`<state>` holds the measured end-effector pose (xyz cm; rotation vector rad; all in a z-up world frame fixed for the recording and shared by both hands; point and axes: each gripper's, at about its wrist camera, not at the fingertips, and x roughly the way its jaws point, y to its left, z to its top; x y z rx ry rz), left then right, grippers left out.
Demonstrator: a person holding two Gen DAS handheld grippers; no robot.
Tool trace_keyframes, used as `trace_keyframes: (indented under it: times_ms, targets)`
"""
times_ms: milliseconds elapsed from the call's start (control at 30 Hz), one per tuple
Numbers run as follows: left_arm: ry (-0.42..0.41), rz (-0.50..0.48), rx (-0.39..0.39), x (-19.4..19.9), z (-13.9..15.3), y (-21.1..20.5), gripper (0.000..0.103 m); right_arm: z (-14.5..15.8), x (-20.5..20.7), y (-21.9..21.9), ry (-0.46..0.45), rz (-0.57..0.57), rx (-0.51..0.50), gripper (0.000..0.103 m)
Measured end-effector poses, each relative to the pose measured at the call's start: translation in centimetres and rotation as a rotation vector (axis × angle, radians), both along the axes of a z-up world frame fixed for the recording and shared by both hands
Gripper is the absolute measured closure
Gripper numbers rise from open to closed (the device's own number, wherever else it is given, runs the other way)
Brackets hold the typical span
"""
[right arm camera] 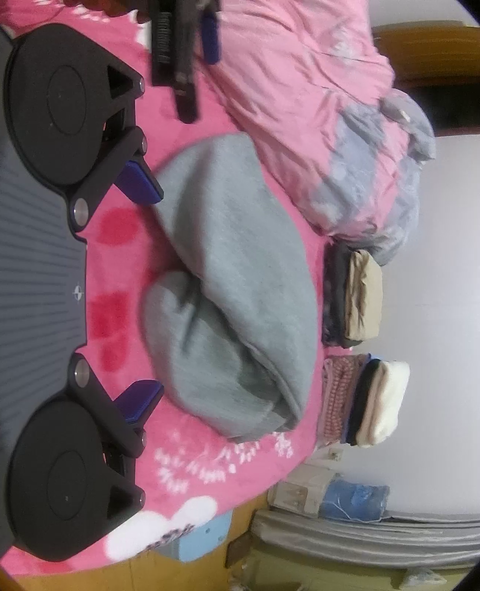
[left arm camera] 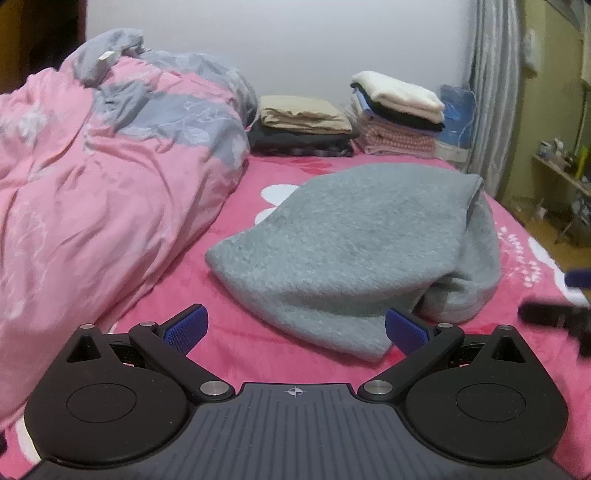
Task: Fold clothes
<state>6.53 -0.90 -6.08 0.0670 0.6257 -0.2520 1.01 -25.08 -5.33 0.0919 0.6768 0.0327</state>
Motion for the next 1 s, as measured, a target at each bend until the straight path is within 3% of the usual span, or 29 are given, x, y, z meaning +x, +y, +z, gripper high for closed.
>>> trace_keyframes:
  times_ms: [133,300,333,367,500,533,733,767,800,833,867,1000]
  targets:
    - [-0.023,-0.034,0.036,1.4,-0.7,-0.4,0.001,-0.2,3.2,-2.0,-0.003,0.000,0.081,0.000]
    - [-0.016,-0.118,0.088,2.1,-1.6,-1.4,0.014,-1.5,7.7,-3.2,0.040,-0.039,0.201,0.004]
    - [-0.012,-0.139,0.094,2.2,-1.8,-1.7,0.022,-1.8,8.5,-3.4,0.048,-0.048,0.231,0.006]
    - [-0.007,-0.160,0.100,2.2,-1.9,-1.9,0.027,-2.1,9.2,-3.6,0.053,-0.060,0.258,0.010]
    - [-0.007,-0.249,0.128,2.4,-2.7,-3.0,0.029,-3.5,11.3,-4.3,0.069,-0.110,0.336,0.026]
    - [-0.012,-0.265,0.140,2.4,-3.0,-3.4,0.031,-3.9,11.7,-4.4,0.075,-0.115,0.350,0.034]
    - [-0.018,-0.299,0.208,3.9,-4.7,-4.9,0.054,-6.2,13.8,-5.1,0.115,-0.120,0.420,0.070]
    - [-0.016,-0.298,0.208,4.2,-4.9,-4.9,0.066,-6.3,13.9,-5.2,0.110,-0.110,0.430,0.079]
    - [-0.006,-0.295,0.204,4.5,-5.0,-4.8,0.073,-6.2,13.7,-5.2,0.094,-0.097,0.442,0.081]
    - [0.012,-0.288,0.187,4.7,-5.1,-4.6,0.090,-6.0,13.4,-5.2,0.074,-0.082,0.454,0.086]
    - [0.031,-0.281,0.166,4.9,-5.1,-4.4,0.100,-5.7,12.9,-5.2,0.052,-0.065,0.466,0.089]
    - [0.057,-0.281,0.079,4.4,-4.5,-3.3,0.103,-3.9,10.8,-4.9,-0.046,0.027,0.491,0.091]
